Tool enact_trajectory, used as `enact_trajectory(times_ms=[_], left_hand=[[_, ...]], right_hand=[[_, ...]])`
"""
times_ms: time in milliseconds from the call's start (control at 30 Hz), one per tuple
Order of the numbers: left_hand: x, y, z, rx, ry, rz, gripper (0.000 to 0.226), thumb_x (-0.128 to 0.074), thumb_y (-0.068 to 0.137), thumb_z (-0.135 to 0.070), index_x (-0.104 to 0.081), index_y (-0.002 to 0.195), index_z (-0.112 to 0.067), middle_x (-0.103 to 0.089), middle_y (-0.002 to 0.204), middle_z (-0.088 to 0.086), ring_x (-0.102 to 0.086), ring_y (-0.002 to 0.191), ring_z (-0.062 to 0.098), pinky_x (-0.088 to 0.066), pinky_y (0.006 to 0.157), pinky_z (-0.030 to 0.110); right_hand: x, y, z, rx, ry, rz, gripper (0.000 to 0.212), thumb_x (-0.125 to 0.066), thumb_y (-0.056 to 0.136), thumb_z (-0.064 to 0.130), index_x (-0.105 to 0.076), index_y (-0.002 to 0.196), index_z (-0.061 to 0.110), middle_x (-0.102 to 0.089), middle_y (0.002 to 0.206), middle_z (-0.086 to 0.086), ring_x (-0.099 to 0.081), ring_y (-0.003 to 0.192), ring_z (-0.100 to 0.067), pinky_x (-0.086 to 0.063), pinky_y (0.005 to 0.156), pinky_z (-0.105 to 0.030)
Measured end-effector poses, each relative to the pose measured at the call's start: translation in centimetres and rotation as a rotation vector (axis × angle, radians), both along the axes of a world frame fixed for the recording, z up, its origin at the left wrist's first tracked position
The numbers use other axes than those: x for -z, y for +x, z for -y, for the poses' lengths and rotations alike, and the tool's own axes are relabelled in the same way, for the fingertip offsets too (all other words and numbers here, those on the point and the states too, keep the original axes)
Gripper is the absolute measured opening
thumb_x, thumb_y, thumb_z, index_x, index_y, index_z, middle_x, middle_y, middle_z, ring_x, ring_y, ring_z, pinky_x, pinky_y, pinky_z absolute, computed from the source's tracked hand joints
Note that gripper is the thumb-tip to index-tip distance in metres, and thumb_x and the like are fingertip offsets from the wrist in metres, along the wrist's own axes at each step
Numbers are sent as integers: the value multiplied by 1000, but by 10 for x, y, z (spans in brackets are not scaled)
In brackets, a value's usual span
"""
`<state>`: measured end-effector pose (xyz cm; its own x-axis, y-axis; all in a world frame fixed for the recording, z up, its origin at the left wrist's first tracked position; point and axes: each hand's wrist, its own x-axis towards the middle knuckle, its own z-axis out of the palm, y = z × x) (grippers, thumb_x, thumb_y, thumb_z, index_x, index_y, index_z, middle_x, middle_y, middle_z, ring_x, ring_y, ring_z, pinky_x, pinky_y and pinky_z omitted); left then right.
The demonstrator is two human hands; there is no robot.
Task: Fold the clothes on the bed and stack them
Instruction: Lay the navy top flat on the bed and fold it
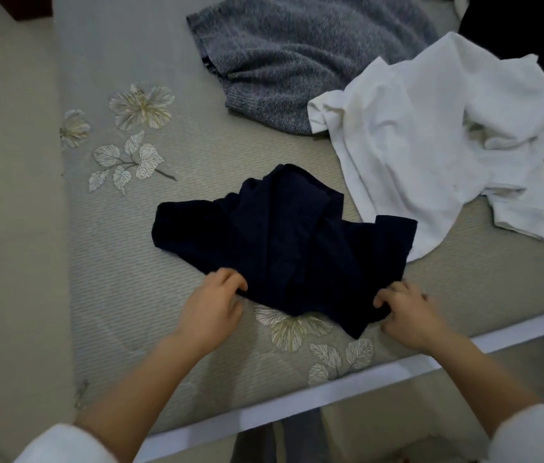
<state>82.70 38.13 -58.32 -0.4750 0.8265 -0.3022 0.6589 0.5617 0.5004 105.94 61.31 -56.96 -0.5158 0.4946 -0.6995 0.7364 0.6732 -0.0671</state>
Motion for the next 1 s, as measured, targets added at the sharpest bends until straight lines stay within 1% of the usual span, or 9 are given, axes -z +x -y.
enact_trajectory(times_ms=[100, 233, 333, 433, 567, 667, 833, 900, 1000], left_hand=[[9, -17, -19, -174, 136, -137, 51, -68, 79, -11, -52, 127, -11, -36, 146, 15, -34, 132, 31, -34, 102, 35], [25, -59, -41, -373, -175, -58, 82, -66, 86, -32, -17, 150, -19, -24, 155, 12, -10, 145, 29, -10, 116, 48], [28, -65, -42, -276, -259, 41, 38, -54, 94, -34, -49, 130, -23, -64, 106, -2, -51, 119, 20, -9, 116, 45], [18, -41, -27, -106, -76, 116, 15, -52, 96, -28, -59, 107, -22, -57, 85, -9, -57, 86, 14, -41, 89, 29], [7, -9, 2, 51, -27, 254, 22, -52, 96, -28, -58, 117, -28, -57, 95, -11, -56, 88, 8, -44, 75, 25], [13, -12, 16, -29, -54, 367, 37, -53, 93, -15, -57, 129, -24, -61, 110, -4, -57, 99, 7, -46, 89, 25], [25, -52, 16, -537, 95, -73, 63, -69, 82, -24, -41, 138, -20, -37, 138, 7, -33, 127, 24, -34, 106, 40], [29, -65, 7, -462, -38, -69, 87, -71, 78, -41, -21, 148, -31, -22, 152, 6, -18, 137, 26, -21, 110, 48], [37, -70, -7, -248, -234, -116, 79, -60, 80, -60, -19, 146, -44, -45, 139, -3, -36, 132, 20, -10, 109, 53]], right_hand=[[-1, -24, 6, 108, 53, -243, 28, -60, 85, 21, -59, 112, 21, -53, 114, 2, -42, 115, -21, -32, 92, -35], [-8, -73, 16, 107, 32, -476, 25, -58, 87, 14, -60, 111, 15, -57, 110, 1, -46, 108, -21, -38, 91, -39], [-13, -111, 23, 55, 7, -607, 28, -55, 89, 12, -57, 116, 16, -56, 113, 3, -45, 109, -18, -36, 92, -35], [-17, -146, 32, -12, 6, -727, 44, -52, 88, 6, -49, 131, 17, -54, 124, 0, -45, 114, -19, -35, 93, -34], [-6, -173, 47, -440, 43, -528, 83, -57, 82, 8, -16, 151, 30, -8, 160, -1, -3, 147, -22, -14, 112, -40], [9, -175, 56, -816, 118, -261, 63, -59, 85, 22, -35, 143, 21, 4, 161, -6, 19, 145, -26, 4, 114, -54], [17, -152, 61, -927, 183, -128, 25, -50, 90, 22, -60, 110, 12, -60, 110, -9, -47, 118, -28, 15, 112, -53], [15, -144, 68, -879, 204, -137, 27, -47, 90, 29, -58, 107, 11, -63, 97, -8, -56, 100, -29, 12, 114, -52], [18, -140, 82, -772, 236, -90, 41, -45, 91, 42, -47, 122, 15, -66, 91, -9, -62, 87, -29, -7, 112, -60]])
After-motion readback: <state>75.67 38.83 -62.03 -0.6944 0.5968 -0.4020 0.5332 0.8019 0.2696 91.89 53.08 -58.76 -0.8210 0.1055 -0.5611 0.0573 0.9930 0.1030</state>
